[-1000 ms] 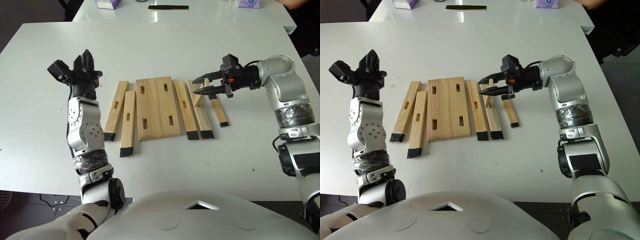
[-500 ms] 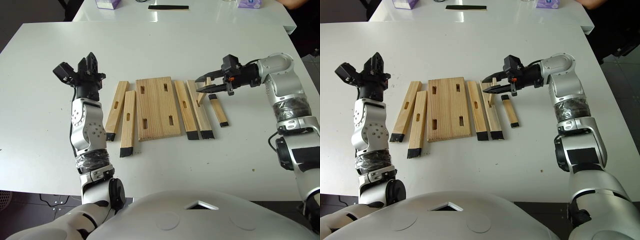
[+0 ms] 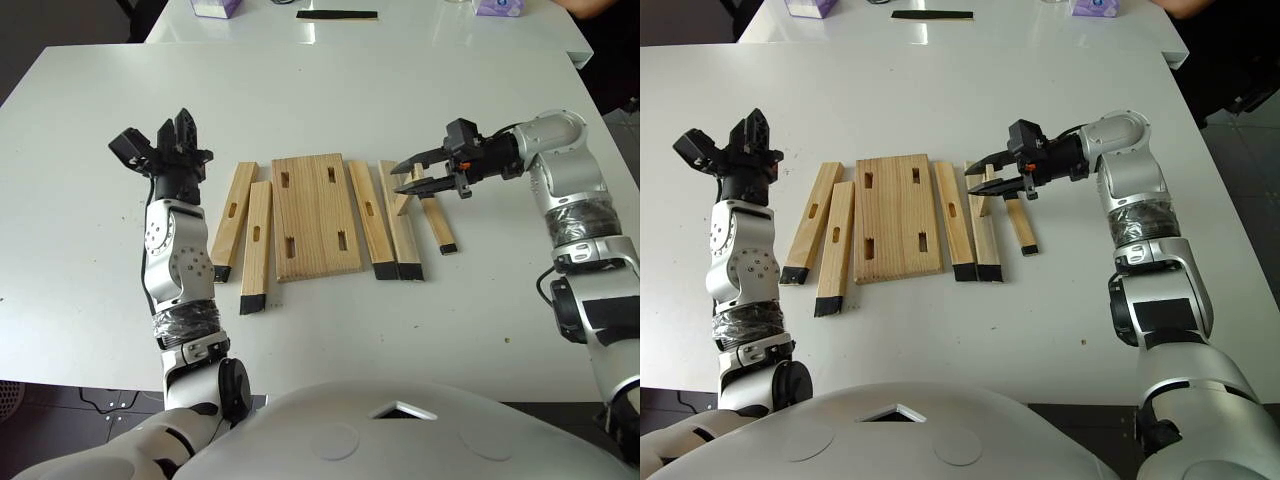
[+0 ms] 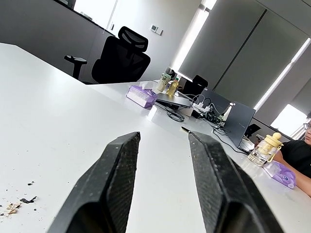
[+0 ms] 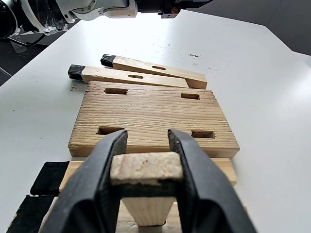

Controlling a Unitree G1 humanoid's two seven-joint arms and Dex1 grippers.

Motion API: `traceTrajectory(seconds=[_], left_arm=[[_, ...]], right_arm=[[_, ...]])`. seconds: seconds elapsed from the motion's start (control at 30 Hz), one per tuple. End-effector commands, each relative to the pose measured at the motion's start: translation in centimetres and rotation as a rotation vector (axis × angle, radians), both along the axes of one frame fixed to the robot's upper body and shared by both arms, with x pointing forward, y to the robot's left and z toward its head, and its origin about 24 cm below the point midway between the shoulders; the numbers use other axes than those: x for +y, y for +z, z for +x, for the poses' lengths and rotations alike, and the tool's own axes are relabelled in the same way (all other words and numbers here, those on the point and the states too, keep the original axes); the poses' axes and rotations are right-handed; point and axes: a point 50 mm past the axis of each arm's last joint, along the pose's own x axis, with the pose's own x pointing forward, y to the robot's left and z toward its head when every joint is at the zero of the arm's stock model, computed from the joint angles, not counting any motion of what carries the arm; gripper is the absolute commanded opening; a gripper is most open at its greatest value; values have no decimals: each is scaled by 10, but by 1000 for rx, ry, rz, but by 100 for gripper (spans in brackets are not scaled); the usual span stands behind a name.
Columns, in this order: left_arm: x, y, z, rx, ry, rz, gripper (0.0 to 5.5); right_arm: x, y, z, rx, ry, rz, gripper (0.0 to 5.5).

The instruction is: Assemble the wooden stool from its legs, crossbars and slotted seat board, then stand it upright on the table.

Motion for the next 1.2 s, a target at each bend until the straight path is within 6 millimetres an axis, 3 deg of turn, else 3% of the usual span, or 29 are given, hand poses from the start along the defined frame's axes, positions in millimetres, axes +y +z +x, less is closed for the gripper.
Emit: traceTrajectory(seconds=[0.03,0.23,0.53,0.8,0.9,0.93,1.2], left_arm=[[-2,-5,-1,18,-4,-3,187],[-3,-7,-3,21,-3,-6,187],[-5,-9,-1,27,-11,-7,187],[-6,-6,6,23,-34,8,187],[-4,-7,4,28,-27,10,187],[-4,-8,4,30,-24,10,187],[7,-7,4,12,57,-70,187]], right_arm=[[-3,-2,-3,12,11,-22,132],[-6,-14,-5,105,-31,3,132],[-15,-51,-8,183,-162,-43,132],[-10,-68,-15,230,-171,-61,132],[-8,-66,-11,211,-191,-62,132],[-7,-64,-9,197,-196,-56,169],[-4,-27,7,57,-308,86,280]])
